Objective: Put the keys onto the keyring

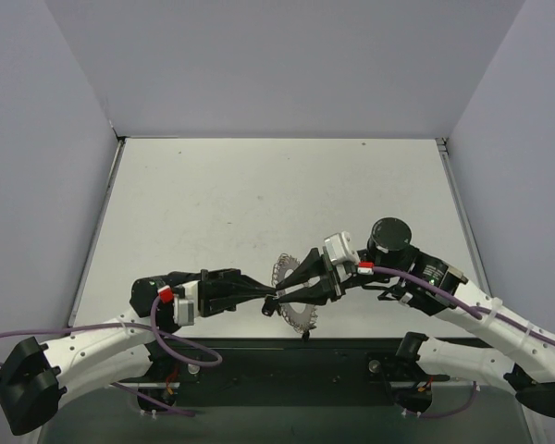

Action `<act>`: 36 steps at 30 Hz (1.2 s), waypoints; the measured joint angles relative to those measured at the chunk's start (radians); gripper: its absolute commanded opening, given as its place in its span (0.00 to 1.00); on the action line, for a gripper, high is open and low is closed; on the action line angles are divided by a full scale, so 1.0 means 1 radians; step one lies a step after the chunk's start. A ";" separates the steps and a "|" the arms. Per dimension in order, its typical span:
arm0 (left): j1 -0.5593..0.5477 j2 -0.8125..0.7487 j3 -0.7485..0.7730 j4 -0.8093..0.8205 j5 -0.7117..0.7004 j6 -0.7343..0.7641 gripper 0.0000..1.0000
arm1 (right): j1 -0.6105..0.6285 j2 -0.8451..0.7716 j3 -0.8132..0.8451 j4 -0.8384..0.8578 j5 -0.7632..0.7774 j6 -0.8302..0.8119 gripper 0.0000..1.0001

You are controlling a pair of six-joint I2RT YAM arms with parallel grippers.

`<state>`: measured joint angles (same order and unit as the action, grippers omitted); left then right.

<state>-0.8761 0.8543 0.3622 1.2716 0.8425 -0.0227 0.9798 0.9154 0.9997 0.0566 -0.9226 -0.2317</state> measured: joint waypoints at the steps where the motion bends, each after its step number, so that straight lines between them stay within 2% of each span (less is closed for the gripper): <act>1: 0.000 0.002 0.000 0.000 0.000 -0.001 0.00 | 0.005 -0.004 -0.003 0.000 0.011 0.000 0.27; 6: 0.000 0.008 0.005 -0.003 -0.012 -0.003 0.00 | 0.026 -0.022 -0.013 0.003 0.098 0.011 0.35; 8: 0.000 0.009 0.005 -0.005 -0.026 -0.003 0.00 | 0.031 -0.031 -0.021 0.013 0.128 0.021 0.40; 9: 0.000 0.009 0.005 -0.007 -0.036 -0.002 0.00 | 0.032 -0.038 -0.028 0.019 0.147 0.027 0.46; 18: 0.001 -0.023 0.005 -0.020 -0.160 0.037 0.00 | 0.041 -0.129 -0.079 0.044 0.401 0.097 0.68; 26: 0.001 -0.048 0.005 -0.017 -0.221 0.071 0.00 | 0.050 -0.157 -0.089 0.027 0.530 0.114 0.73; 36: 0.001 -0.050 0.005 -0.041 -0.241 0.111 0.00 | 0.166 -0.116 -0.060 0.013 0.608 0.111 0.73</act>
<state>-0.8753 0.8040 0.3672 1.2308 0.6014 0.0879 1.1454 0.7994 0.9394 0.0692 -0.3141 -0.1204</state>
